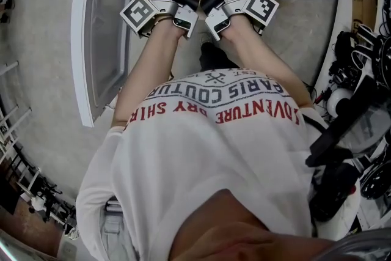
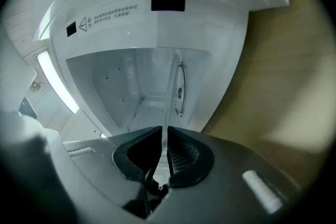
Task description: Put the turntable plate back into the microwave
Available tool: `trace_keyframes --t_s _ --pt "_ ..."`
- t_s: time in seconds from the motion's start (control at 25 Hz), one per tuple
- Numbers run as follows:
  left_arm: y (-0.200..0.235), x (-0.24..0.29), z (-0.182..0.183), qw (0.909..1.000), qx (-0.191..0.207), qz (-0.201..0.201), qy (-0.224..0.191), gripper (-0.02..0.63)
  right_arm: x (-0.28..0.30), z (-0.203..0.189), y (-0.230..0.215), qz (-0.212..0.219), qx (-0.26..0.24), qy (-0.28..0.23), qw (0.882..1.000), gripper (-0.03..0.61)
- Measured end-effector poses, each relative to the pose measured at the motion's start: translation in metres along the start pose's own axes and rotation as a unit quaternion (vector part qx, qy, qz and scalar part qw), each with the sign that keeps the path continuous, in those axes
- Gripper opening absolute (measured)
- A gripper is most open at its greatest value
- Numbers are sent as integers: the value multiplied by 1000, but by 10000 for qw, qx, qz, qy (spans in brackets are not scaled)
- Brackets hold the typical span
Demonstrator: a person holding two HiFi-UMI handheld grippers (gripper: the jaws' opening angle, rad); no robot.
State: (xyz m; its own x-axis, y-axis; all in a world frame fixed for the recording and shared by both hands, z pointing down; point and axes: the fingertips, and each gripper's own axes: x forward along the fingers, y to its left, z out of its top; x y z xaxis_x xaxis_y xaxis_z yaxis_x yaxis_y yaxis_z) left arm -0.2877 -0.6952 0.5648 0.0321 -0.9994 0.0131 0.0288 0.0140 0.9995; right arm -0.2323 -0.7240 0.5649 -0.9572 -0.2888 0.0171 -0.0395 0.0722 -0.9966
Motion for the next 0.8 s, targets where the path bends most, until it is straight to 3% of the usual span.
trace_keyframes --t_s 0.48,0.8 --pt "15 24 13 9992 -88 387 52 35 18 17 -13 -167 308 -145 9993 25" --pt "20 23 19 9990 -189 395 -43 35 21 18 -18 -216 420 -204 9987 23"
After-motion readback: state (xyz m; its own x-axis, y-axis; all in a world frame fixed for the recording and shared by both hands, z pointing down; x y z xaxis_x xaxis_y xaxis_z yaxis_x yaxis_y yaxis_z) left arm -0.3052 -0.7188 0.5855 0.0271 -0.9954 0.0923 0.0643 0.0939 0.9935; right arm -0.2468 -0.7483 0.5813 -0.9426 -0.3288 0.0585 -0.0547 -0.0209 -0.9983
